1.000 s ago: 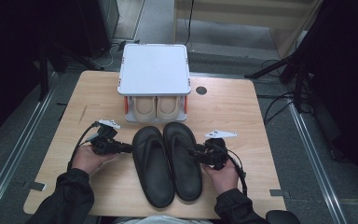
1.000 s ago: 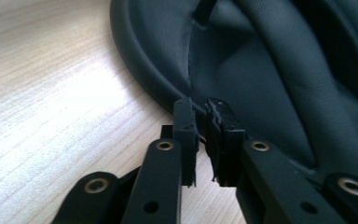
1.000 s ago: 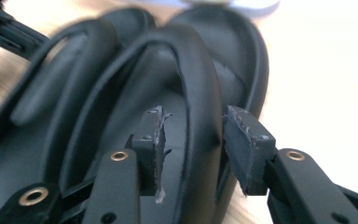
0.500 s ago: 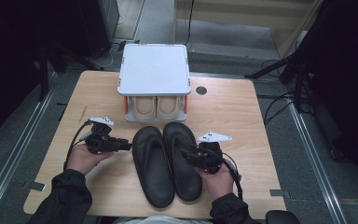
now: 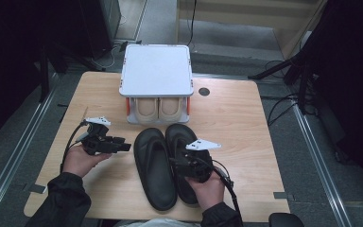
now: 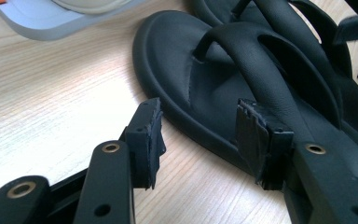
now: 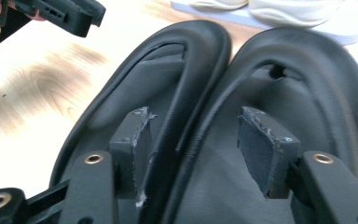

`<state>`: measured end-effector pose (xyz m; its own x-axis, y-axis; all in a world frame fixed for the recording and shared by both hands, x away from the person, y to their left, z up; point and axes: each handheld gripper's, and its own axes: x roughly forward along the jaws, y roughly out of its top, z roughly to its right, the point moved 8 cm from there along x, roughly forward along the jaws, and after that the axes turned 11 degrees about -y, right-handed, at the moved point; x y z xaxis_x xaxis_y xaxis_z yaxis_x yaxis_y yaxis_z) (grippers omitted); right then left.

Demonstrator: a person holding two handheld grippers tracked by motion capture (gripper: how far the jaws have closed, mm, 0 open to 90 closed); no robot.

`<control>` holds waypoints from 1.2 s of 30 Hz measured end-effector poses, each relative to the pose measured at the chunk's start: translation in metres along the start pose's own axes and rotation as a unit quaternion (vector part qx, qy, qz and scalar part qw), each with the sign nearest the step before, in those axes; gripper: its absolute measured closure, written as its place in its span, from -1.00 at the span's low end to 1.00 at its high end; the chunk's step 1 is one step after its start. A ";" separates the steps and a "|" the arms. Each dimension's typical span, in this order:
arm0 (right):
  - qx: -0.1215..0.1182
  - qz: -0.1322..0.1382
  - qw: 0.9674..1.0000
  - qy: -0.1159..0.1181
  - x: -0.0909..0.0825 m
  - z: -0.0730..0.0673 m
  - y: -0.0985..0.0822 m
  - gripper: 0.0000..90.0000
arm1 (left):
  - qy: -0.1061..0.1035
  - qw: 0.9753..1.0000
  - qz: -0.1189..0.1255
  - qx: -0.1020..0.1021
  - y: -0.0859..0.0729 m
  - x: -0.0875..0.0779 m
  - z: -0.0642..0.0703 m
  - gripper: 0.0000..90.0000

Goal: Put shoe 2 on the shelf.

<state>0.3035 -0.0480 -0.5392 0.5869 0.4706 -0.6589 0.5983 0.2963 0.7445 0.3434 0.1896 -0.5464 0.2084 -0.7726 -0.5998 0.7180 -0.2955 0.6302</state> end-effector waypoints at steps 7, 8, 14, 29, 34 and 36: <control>0.015 0.006 1.000 0.001 0.005 -0.007 0.001 -0.07 | 0.000 1.000 0.003 -0.005 0.000 -0.001 -0.001 0.08; 0.016 0.005 1.000 0.002 0.006 -0.008 0.000 -0.10 | -0.001 1.000 0.006 -0.004 0.000 -0.001 0.000 0.08; 0.015 -0.002 1.000 -0.012 0.013 -0.013 -0.004 -0.20 | 0.002 1.000 0.001 0.000 0.000 0.000 0.002 0.07; 0.020 -0.022 0.999 -0.045 0.038 -0.017 -0.006 -0.08 | 0.011 1.000 0.017 -0.012 0.000 -0.010 -0.004 0.03; 0.029 -0.030 0.997 -0.058 0.048 -0.018 -0.005 0.08 | 0.009 1.000 0.015 -0.012 0.000 -0.008 -0.003 0.03; 0.031 -0.031 0.997 -0.062 0.049 -0.016 -0.004 0.24 | 0.011 1.000 0.016 -0.012 0.000 -0.009 -0.005 0.03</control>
<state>0.3215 -0.0127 -0.5726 0.6079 0.3448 -0.7152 0.6661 0.2688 0.6958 0.3446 0.1992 -0.5438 0.2448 -0.7691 -0.5904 0.7271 -0.2572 0.6366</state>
